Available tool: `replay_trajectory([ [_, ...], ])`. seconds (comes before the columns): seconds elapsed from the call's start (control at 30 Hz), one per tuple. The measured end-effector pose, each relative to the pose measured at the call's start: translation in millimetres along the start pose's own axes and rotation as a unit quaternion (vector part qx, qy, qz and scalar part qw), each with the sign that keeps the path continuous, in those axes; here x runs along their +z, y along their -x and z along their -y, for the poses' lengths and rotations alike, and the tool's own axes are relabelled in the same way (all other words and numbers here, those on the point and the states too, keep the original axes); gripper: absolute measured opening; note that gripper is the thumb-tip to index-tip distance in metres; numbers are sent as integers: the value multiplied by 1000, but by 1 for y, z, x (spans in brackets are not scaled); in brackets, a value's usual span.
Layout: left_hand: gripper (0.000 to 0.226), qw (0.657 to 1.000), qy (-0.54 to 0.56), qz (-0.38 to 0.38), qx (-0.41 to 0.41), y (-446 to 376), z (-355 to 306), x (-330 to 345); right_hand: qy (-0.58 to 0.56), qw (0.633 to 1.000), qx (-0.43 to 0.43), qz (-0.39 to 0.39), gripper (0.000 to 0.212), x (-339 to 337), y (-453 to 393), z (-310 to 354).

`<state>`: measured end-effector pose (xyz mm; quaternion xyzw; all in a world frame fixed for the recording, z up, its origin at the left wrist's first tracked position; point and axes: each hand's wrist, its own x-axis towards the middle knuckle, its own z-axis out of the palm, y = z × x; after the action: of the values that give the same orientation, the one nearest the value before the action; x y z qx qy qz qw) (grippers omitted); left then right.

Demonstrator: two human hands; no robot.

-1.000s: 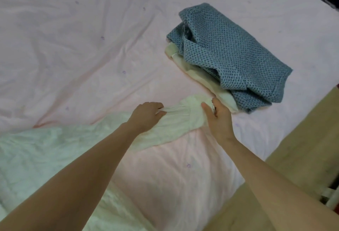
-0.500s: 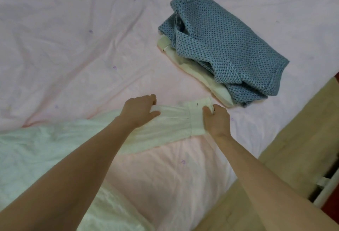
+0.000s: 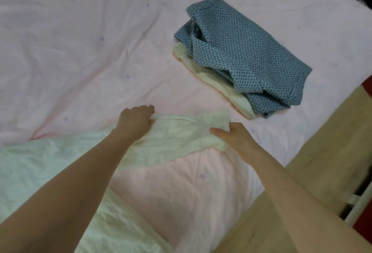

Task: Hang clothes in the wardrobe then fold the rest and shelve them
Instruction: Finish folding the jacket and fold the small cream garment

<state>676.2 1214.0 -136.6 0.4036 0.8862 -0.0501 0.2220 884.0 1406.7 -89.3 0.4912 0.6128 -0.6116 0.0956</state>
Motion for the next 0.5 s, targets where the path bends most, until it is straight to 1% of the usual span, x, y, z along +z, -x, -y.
replay_trajectory([
  [0.03, 26, 1000, 24, -11, 9, 2, 1, -1, -30, 999, -27, -28, 15, -1, 2, 1],
  [0.1, 26, 992, 117, -49, 14, 4, 3, -3, -96, 988, -84, -88, 13, -6, 4, 3],
  [0.13, 25, 987, 145, -68, 14, 4, 4, -3, -99, 983, -111, -113, 15, -8, 5, 0],
  [0.17, 24, 986, 149, -80, 12, 5, 4, -4, -73, 979, -128, -137, 22, -9, 4, -4],
  [0.2, 23, 987, 135, -83, 5, 5, 4, -3, -6, 979, -129, -158, 31, -10, 1, -12],
  [0.23, 23, 991, 112, -78, -6, 4, 4, -2, 79, 977, -111, -166, 34, -11, -3, -19],
  [0.27, 24, 993, 92, -72, -17, 4, 4, 0, 164, 968, -81, -171, 28, -10, -6, -25],
  [0.3, 24, 994, 81, -65, -27, 4, 5, 1, 224, 957, -55, -177, 19, -8, -6, -28],
  [0.33, 24, 994, 79, -62, -37, 5, 7, 2, 255, 947, -47, -191, 20, -5, -4, -31],
  [0.37, 24, 994, 78, -58, -46, 5, 10, 4, 276, 933, -77, -217, 28, 0, -2, -33],
  [0.4, 25, 995, 71, -54, -50, 6, 13, 5, 303, 911, -137, -242, 37, 5, 1, -34],
  [0.43, 26, 996, 54, -49, -47, 7, 16, 5, 329, 887, -207, -248, 43, 12, 2, -35],
  [0.47, 26, 997, 36, -47, -44, 7, 20, 6, 358, 863, -273, -228, 46, 20, 3, -33],
  [0.5, 25, 998, 23, -48, -40, 7, 23, 5, 394, 837, -332, -184, 48, 27, 0, -34],
])
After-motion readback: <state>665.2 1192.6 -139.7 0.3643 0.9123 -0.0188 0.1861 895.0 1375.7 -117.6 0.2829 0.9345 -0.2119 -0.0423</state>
